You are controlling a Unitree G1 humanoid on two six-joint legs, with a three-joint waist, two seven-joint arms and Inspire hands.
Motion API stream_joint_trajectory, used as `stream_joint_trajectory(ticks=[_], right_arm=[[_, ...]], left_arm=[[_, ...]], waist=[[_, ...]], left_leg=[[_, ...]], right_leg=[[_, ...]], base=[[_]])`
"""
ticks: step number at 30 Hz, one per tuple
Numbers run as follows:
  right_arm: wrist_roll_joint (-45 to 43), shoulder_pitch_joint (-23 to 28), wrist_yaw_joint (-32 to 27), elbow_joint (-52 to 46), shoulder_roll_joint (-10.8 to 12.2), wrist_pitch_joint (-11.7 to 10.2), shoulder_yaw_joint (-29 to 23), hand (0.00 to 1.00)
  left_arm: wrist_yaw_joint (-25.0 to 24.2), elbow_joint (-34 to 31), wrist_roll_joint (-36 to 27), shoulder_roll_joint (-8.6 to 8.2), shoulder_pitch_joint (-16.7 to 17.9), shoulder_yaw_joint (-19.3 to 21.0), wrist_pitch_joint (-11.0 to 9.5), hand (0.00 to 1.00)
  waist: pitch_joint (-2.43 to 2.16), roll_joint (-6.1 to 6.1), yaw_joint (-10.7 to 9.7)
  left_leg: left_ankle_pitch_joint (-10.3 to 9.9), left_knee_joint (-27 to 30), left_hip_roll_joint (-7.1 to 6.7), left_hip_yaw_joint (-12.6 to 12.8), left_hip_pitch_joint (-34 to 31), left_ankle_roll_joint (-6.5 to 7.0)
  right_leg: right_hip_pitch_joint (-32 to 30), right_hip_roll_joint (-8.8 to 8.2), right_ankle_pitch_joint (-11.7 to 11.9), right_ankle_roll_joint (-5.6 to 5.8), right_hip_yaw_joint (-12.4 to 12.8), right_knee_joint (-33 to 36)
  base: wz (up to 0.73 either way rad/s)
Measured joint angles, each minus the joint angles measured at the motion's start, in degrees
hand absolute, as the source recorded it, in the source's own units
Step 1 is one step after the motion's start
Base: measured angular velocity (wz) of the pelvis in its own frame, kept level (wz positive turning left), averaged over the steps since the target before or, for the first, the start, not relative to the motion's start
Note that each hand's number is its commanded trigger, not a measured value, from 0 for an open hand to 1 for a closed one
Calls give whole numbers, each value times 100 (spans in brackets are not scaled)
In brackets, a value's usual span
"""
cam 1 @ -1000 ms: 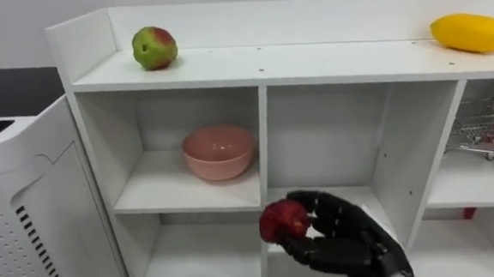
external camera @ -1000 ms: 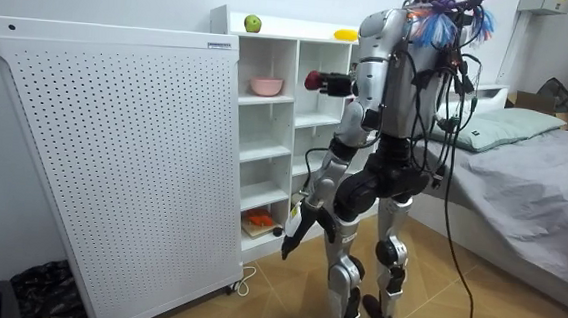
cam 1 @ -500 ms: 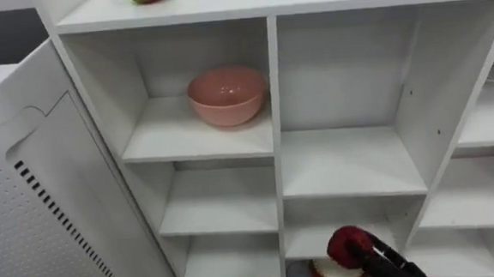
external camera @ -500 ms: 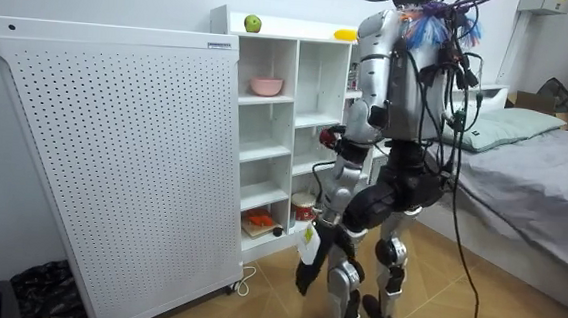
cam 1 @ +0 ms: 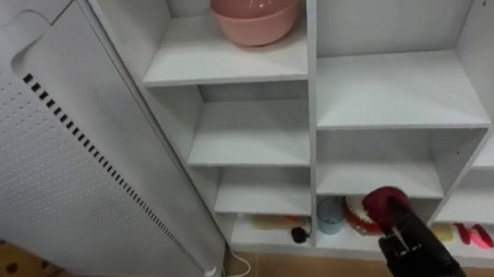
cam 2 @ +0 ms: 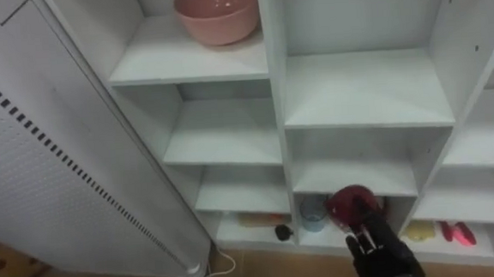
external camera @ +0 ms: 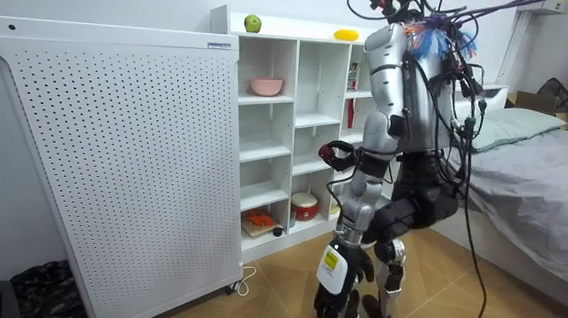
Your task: Arrange fruit in the closet
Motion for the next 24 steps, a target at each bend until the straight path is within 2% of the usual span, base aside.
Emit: stream_joint_trajectory(ticks=[5, 9, 11, 16, 20, 21, 22, 24], right_arm=[[240, -591, -59, 139, -294, -10, -233, 100], [318, -776, -168, 132, -337, -27, -366, 100], [332, -910, -257, 130, -499, -38, -366, 100], [385, -1055, -521, 41, -695, -88, -415, 100], [447, -1353, -757, 31, -710, -186, -498, 100], [427, -1403, -787, 31, -712, -199, -514, 87], [390, -1499, -832, 32, -733, -212, -523, 0], [349, -1593, -842, 33, -799, -211, -523, 0]], left_arm=[[9, -10, -148, 40, 4, -66, 0, 0], [1, -42, -216, 54, 12, -78, -3, 0], [2, -184, -210, 60, 25, -173, -16, 0], [6, -446, -211, 170, 94, -208, -113, 0], [6, -443, -206, 261, 117, -239, -125, 0], [8, -439, -206, 269, 117, -238, -126, 0], [17, -422, -206, 279, 121, -237, -125, 0], [17, -422, -207, 280, 135, -242, -123, 0]], waist=[[15, 28, 182], [17, 12, 287], [17, 12, 358], [10, 7, 345], [8, 8, 340], [7, 7, 341], [6, 8, 349], [6, 8, 365]], left_leg=[[-49, 403, -1, -7, -583, -37], [-71, 570, 0, -29, -859, -61], [-76, 685, -38, -29, -1023, -67], [-126, 885, -41, -32, -1213, -59], [-164, 963, -42, -35, -1266, -36], [-165, 972, -42, -37, -1272, -35], [-166, 1020, -40, -46, -1292, -31], [-173, 1069, -42, -49, -1306, -19]], right_leg=[[-578, -120, -133, -88, -15, 464], [-852, -191, -208, -152, -58, 679], [-1021, -283, -259, -200, -91, 849], [-1129, -375, -383, -203, -177, 1058], [-1164, -393, -387, -195, -181, 1112], [-1167, -394, -386, -194, -180, 1112], [-1174, -394, -386, -193, -183, 1129], [-1173, -395, -389, -187, -182, 1151]], base=[[11], [10], [13], [16], [0], [0], [-3], [-2]])
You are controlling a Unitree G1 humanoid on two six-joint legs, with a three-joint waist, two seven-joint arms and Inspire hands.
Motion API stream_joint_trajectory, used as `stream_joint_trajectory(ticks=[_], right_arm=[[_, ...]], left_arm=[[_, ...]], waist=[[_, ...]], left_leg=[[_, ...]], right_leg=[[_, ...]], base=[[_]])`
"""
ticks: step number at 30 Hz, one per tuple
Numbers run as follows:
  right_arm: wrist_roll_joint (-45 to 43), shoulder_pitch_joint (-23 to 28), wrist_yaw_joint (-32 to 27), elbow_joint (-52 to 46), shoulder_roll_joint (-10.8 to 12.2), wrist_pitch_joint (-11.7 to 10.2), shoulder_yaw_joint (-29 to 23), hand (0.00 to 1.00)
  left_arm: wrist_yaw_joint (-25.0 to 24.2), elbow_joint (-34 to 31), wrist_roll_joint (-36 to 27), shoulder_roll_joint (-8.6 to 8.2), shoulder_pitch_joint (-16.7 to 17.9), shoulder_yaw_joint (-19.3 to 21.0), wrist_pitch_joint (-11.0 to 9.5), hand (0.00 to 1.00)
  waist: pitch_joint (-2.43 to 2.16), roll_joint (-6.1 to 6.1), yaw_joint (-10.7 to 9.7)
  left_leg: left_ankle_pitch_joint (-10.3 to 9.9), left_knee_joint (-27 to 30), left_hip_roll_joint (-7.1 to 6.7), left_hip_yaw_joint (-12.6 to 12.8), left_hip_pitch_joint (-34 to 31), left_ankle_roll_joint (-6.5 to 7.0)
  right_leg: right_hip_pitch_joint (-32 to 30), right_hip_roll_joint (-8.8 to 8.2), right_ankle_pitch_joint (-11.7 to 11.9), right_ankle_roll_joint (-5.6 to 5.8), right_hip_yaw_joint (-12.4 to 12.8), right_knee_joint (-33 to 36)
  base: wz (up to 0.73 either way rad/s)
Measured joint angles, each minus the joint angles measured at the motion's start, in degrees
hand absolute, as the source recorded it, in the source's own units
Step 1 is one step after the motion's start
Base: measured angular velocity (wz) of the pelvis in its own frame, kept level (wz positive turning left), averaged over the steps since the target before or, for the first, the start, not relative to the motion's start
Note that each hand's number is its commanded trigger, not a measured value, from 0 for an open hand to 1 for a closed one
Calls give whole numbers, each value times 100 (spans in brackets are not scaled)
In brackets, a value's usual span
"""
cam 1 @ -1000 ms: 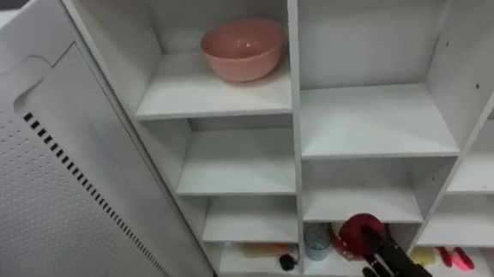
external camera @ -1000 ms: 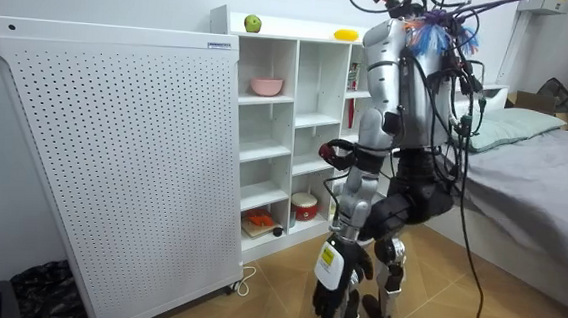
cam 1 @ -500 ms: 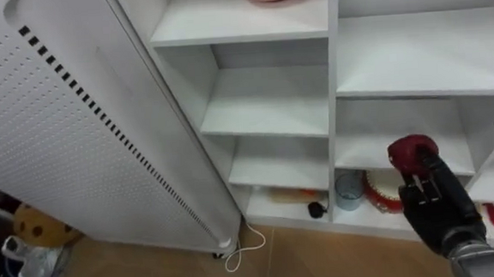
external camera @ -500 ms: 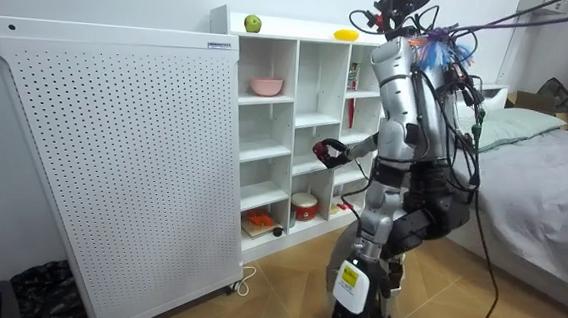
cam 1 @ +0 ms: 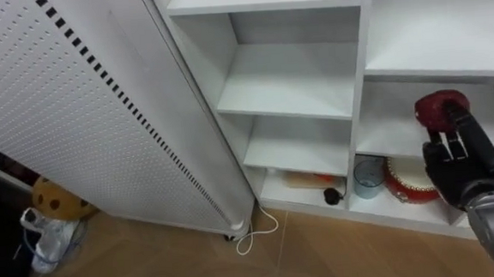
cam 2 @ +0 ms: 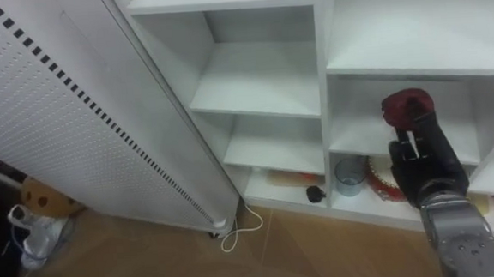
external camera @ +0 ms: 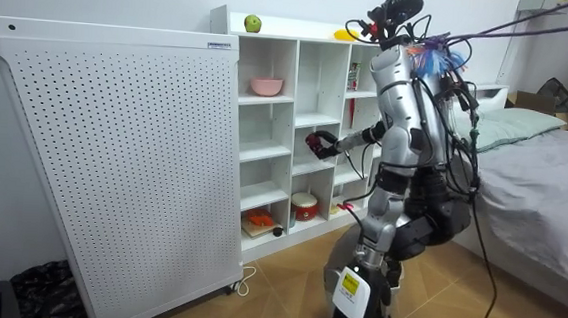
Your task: Arrange fruit in the closet
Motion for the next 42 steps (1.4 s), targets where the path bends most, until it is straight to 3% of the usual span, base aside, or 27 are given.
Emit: stream_joint_trajectory(ticks=[5, 11, 16, 24, 32, 42], right_arm=[[-24, -109, -131, 0, -142, -45, -46, 0], [-152, -174, -448, -1, -142, -69, -197, 0], [-251, -434, -716, -1, -142, -155, -216, 0], [-248, -434, -732, 11, -138, -186, -216, 0], [-187, -295, -732, 44, -124, -173, -185, 0], [114, 41, -548, 147, -109, -172, 14, 0]], left_arm=[[3, -8, 13, 1, 16, 1, 0, 0], [0, -143, 26, 6, 274, 11, 1, 0], [-3, -111, 63, 49, 323, 18, -5, 0], [-50, -142, 61, 57, 344, 6, -6, 0], [-34, -138, 61, 56, 350, -158, -10, 0], [-36, -117, 35, 87, 341, -145, -11, 0]], waist=[[-1, -2, 23], [-11, -5, -20], [-16, -5, -60], [-17, -5, -127], [-16, -6, -103], [-5, -24, -84]], left_leg=[[-59, 127, -17, 15, -18, 51], [-189, 369, -6, 62, -159, 116], [-207, 465, -24, 89, -206, 149], [-209, 502, -13, 110, -183, 171], [-210, 357, 85, 129, 129, 167], [-212, 58, 81, 247, 726, 174]], right_leg=[[-6, -55, -31, 37, 13, 107], [-143, -98, -67, 66, 72, 299], [-203, -149, -76, 81, 96, 399], [-168, -153, -58, 101, 96, 398], [156, -19, -20, 142, 83, 174], [661, 49, 3, 175, 172, -61]], base=[[0], [-3], [-1], [0], [-6], [-4]])
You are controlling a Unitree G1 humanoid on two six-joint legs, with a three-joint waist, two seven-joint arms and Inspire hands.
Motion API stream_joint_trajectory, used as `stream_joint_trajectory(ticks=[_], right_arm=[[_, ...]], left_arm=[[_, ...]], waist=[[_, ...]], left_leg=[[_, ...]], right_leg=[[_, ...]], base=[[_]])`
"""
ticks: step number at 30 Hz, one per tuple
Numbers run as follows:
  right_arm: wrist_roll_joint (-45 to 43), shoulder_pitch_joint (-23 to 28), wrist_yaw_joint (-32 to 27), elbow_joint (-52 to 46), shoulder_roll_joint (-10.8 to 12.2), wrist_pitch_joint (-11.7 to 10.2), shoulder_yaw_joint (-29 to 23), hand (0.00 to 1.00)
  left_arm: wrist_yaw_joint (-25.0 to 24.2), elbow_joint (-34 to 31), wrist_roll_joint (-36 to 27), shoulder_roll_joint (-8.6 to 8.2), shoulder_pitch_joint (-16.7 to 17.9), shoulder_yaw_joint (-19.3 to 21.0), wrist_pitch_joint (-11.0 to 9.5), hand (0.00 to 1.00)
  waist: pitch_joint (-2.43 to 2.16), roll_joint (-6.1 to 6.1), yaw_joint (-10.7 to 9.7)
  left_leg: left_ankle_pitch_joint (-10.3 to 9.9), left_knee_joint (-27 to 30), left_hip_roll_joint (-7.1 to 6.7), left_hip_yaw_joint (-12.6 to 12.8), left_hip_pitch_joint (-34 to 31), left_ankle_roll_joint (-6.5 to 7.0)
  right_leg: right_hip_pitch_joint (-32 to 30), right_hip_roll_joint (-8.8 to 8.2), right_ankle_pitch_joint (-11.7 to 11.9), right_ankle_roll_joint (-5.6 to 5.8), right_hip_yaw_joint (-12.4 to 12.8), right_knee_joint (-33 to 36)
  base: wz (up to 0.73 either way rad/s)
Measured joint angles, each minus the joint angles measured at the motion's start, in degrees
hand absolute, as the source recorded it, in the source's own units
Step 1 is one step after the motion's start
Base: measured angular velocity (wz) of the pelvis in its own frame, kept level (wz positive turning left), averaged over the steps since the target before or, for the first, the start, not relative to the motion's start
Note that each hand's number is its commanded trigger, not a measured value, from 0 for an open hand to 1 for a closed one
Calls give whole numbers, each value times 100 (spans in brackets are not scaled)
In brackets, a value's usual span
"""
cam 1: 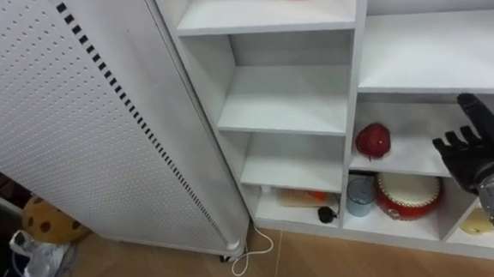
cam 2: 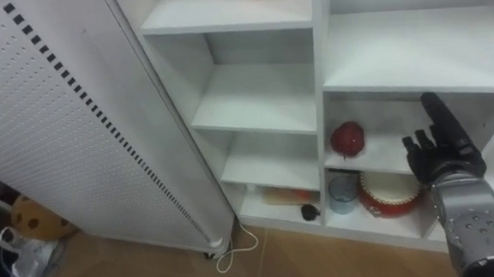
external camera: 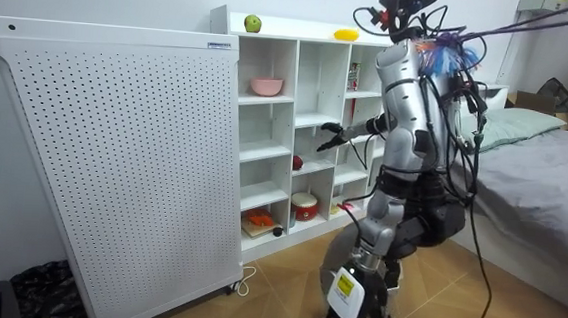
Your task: Arrange fruit in the closet
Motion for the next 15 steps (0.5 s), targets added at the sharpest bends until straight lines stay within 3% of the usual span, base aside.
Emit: stream_joint_trajectory(ticks=[7, 12, 15], right_arm=[[66, 635, 794, 935, 11, 22, -4, 0], [-32, 1272, 1329, 1290, 28, 193, -11, 0], [-228, 1830, 1657, 1469, 160, 298, -1, 0]], left_arm=[[-146, 227, -25, 33, -60, 92, -17, 0], [-234, 417, -26, 52, -153, 265, -61, 0], [-242, 589, 9, 53, -224, 490, -43, 0]], waist=[[51, -80, 43], [57, -79, -64], [49, -125, -100]], left_leg=[[106, -854, 138, -45, 1091, -101], [174, -1351, 196, -163, 1692, -142], [209, -1774, 207, -170, 2177, -187]], right_leg=[[1178, 275, 254, 47, -201, -1066], [1923, 481, 441, 88, -355, -1802], [2449, 602, 540, 136, -432, -2316]], base=[[-9], [0], [-2]])
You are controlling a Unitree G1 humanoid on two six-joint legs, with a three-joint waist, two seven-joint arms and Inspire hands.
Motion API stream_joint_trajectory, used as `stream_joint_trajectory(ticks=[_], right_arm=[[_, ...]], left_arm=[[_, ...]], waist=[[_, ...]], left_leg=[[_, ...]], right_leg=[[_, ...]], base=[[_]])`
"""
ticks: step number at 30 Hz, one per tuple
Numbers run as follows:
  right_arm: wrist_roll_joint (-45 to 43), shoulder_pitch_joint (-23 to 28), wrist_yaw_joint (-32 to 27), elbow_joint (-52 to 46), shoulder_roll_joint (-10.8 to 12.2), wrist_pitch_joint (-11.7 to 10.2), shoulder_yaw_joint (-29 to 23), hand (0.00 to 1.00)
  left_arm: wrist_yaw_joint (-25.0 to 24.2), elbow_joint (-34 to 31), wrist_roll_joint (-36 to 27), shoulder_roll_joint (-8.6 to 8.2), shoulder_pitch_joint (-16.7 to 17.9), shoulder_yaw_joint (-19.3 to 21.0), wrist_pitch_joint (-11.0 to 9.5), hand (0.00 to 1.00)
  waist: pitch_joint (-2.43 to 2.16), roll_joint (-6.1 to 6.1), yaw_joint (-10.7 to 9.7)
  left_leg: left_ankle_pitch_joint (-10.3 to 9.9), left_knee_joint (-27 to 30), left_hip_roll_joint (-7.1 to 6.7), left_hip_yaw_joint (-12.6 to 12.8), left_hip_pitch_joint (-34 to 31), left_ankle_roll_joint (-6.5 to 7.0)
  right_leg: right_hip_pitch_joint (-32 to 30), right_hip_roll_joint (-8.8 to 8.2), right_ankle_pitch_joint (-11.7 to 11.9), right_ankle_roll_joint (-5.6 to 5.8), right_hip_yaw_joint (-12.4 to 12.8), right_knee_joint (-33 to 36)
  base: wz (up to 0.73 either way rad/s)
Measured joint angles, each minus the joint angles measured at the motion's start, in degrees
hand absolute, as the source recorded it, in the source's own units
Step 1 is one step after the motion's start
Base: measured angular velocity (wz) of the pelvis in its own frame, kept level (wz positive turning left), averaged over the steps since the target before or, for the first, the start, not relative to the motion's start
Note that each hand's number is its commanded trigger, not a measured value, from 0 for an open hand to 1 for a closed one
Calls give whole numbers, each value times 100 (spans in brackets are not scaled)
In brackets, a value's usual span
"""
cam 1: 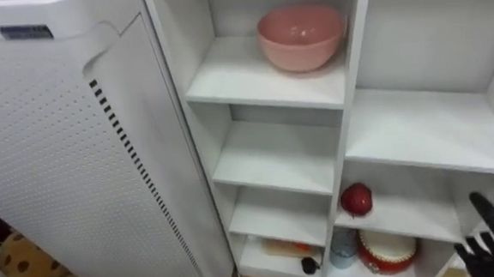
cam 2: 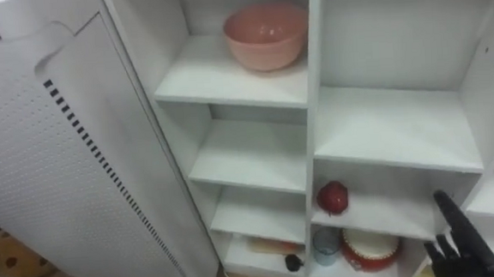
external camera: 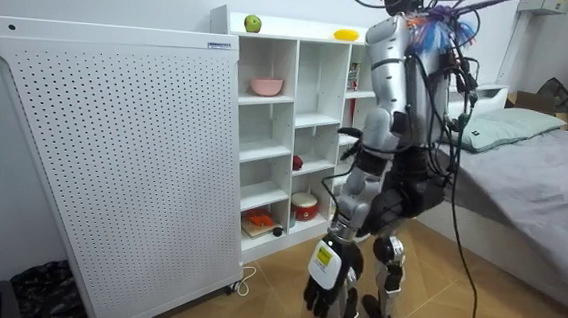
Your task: Arrange fruit in the closet
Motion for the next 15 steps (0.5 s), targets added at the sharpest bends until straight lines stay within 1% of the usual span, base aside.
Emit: stream_joint_trajectory(ticks=[1, 2, 3, 4, 5, 6, 8, 9, 10, 11, 12, 13, 14, 15], right_arm=[[-100, 226, 107, 62, 134, 35, 2, 0], [-216, 502, 188, 86, 257, 84, -3, 0], [-281, 649, 212, 84, 324, 91, -4, 0], [-413, 999, 276, 51, 454, 115, -2, 0], [-515, 1307, 342, 52, 581, 138, 6, 0], [-594, 1443, 381, 53, 628, 150, 16, 0], [-912, 1943, 562, 79, 756, 189, 107, 0], [-964, 2068, 604, 74, 784, 196, 160, 0], [-1069, 2304, 657, 67, 852, 215, 252, 0], [-1280, 2485, 697, 68, 930, 215, 262, 0], [-1390, 2556, 704, 70, 969, 214, 268, 0], [-1568, 2681, 731, 74, 1031, 206, 366, 0], [-1800, 2801, 800, 78, 1038, 212, 587, 0], [-1911, 2851, 813, 85, 1041, 217, 674, 0]], left_arm=[[-3, 88, 22, -7, 1, 61, 2, 0], [-3, 190, 65, -20, 13, 181, -4, 0], [-2, 207, 63, -20, 39, 240, -24, 0], [0, 206, 62, -19, 132, 433, -60, 0], [23, 190, 64, -17, 237, 549, -80, 0], [38, 175, 86, -24, 271, 567, -75, 0], [94, 173, 239, -149, 373, 741, -87, 0], [129, 181, 247, -179, 386, 779, -98, 0], [180, 170, 247, -209, 408, 827, -150, 0], [237, 157, 243, -230, 447, 894, -194, 0], [280, 145, 243, -238, 480, 919, -211, 0], [363, 137, 243, -249, 503, 967, -221, 0], [435, 120, 246, -248, 490, 981, -231, 0], [460, 116, 246, -249, 485, 983, -243, 0]], waist=[[-5, -10, -77], [-22, -22, -130], [-44, -44, -150], [-91, -56, -198], [-146, -85, -269], [-157, -101, -297], [-210, -125, -439], [-218, -142, -456], [-235, -186, -485], [-237, -218, -562], [-238, -231, -572], [-241, -265, -628], [-242, -284, -688], [-245, -289, -702]], left_leg=[[24, -177, -3, 1, 219, -8], [50, -328, -6, 14, 421, -14], [57, -424, -10, 15, 528, -24], [72, -598, -8, 23, 759, -41], [80, -749, -16, 25, 992, -54], [81, -833, -26, 18, 1109, -57], [83, -1075, -60, 31, 1512, -60], [84, -1124, -66, 29, 1608, -62], [86, -1238, -71, 30, 1820, -66], [87, -1329, -72, 32, 2021, -71], [89, -1377, -72, 38, 2123, -74], [80, -1467, -74, 38, 2291, -91], [64, -1491, -73, 28, 2409, -116], [60, -1519, -72, 27, 2462, -122]], right_leg=[[224, 43, 37, 19, -16, -203], [445, 95, 56, 45, -25, -393], [553, 116, 71, 62, -31, -498], [800, 178, 143, 83, -52, -726], [1030, 207, 165, 107, -72, -880], [1135, 213, 167, 115, -70, -949], [1564, 233, 168, 161, -128, -1199], [1674, 242, 174, 170, -143, -1270], [1885, 270, 188, 195, -141, -1414], [2131, 305, 211, 220, -142, -1586], [2244, 320, 222, 230, -142, -1655], [2405, 339, 225, 234, -137, -1735], [2530, 357, 226, 236, -144, -1770], [2575, 363, 226, 236, -141, -1774]], base=[[-4], [0], [0], [0], [0], [0], [8], [5], [0], [0], [0], [0], [0], [0]])
